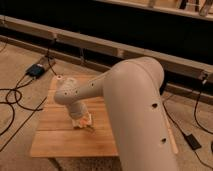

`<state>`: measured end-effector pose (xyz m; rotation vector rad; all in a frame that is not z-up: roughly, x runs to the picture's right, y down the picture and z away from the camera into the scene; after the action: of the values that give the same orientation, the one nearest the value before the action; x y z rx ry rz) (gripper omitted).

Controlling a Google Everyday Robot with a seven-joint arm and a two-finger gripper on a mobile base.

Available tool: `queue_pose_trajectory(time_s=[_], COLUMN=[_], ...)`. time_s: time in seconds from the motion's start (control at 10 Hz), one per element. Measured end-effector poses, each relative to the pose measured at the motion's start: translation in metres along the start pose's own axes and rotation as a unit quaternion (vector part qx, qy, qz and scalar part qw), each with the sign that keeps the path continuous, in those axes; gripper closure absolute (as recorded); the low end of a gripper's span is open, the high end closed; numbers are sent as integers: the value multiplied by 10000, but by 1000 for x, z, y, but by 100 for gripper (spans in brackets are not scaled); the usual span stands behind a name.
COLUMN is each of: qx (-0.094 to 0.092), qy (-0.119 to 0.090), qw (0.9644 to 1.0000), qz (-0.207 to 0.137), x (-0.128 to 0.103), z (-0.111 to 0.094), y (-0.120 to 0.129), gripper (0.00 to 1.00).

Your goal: Place the pepper on the white sponge

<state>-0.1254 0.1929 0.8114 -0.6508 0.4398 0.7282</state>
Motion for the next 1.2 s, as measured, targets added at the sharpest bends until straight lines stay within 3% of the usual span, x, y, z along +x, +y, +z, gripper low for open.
queue_pose_trajectory(time_s=[0.2, 0.3, 0.9, 1.2], qx=[-7, -8, 2, -2], qy=[-9, -8, -15, -204], qw=[10000, 10000, 10000, 9996], qz=[1, 2, 24, 216], x=[-1, -1, -2, -9], z=[-1, -1, -3, -16], y=[1, 1, -3, -12], gripper=[24, 20, 20, 20])
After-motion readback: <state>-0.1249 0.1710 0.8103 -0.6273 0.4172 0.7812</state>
